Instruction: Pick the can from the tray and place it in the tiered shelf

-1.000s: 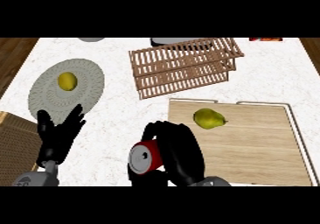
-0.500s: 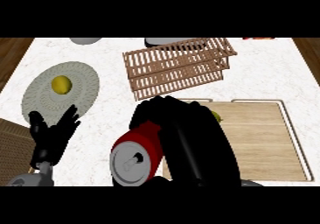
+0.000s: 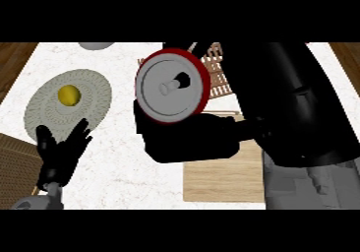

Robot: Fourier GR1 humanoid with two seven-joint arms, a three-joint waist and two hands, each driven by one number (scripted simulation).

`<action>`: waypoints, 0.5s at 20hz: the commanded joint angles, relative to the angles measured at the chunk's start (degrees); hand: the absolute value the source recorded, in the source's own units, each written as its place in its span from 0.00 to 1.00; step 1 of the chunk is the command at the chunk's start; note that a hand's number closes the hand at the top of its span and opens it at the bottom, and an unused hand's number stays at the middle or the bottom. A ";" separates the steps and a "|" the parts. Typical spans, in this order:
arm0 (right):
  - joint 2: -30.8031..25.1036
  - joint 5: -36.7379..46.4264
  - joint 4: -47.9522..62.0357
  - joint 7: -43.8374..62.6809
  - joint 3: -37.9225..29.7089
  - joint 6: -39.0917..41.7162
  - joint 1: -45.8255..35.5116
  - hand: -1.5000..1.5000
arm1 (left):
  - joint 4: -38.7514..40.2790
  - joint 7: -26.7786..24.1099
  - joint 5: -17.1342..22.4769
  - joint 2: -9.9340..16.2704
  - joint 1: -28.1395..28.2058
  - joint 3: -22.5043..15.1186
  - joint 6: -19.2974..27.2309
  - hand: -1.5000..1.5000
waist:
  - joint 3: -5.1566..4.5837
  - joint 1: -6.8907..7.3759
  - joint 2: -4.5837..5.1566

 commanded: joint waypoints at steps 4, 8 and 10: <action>-4.46 -2.68 14.18 -2.11 -12.93 1.32 -11.69 1.00 | 0.20 -1.72 0.34 0.97 1.16 1.55 -2.56 0.50 | 0.00 0.32 0.16; -6.56 -2.50 20.20 -4.75 -13.82 2.02 -15.83 1.00 | -0.86 -0.80 -0.68 0.28 1.99 1.03 -2.22 0.50 | 0.01 0.33 0.11; -7.39 -1.88 27.43 -11.09 -14.44 -0.05 -16.15 1.00 | -0.74 -1.17 -1.62 -0.69 2.59 0.23 -1.61 0.50 | 0.01 0.57 0.27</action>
